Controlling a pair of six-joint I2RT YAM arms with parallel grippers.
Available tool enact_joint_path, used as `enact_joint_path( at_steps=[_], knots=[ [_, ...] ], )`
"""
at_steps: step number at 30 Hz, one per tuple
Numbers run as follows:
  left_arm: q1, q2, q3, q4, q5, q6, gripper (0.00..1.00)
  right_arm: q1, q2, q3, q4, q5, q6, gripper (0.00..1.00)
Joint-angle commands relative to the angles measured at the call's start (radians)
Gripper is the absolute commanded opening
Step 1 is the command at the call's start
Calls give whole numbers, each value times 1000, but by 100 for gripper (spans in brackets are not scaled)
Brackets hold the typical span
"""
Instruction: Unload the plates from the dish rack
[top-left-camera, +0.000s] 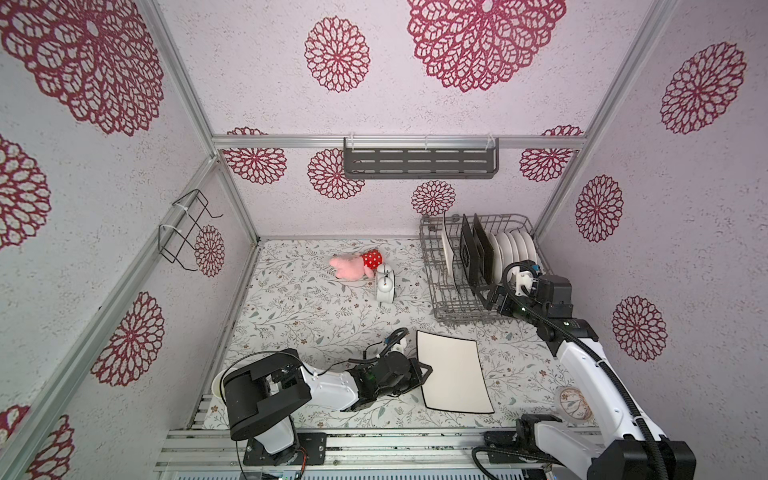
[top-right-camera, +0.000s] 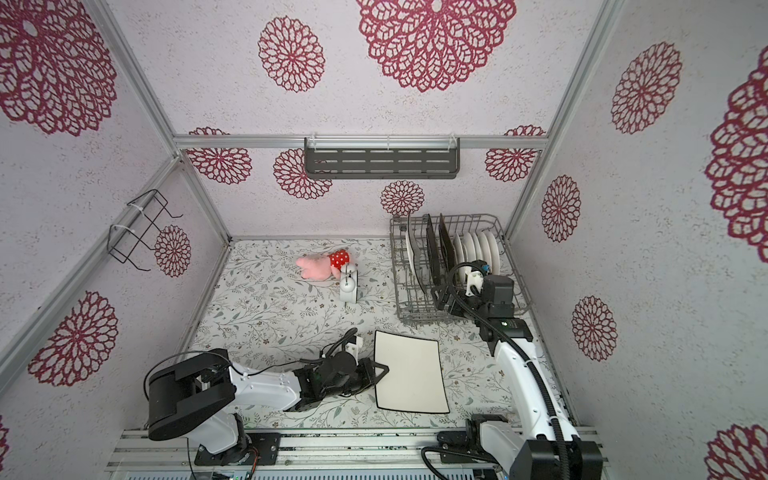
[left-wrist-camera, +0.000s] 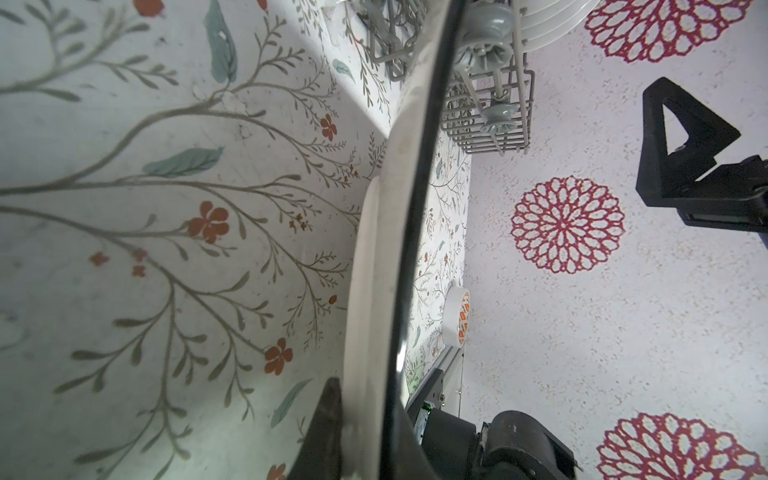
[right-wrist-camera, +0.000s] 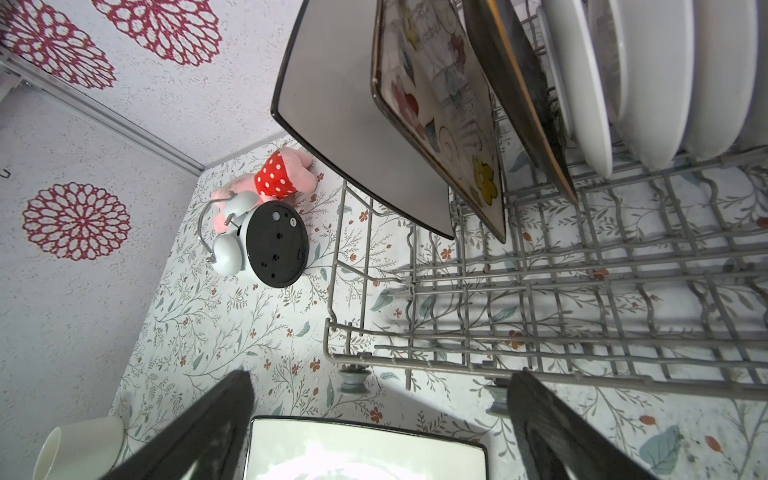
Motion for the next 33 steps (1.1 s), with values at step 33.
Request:
enact_joint_path(
  at_steps=[33],
  knots=[
    [5,-72,61,-307,-10,18,28,-14,-128,-41,-48,1,-53,99]
  ],
)
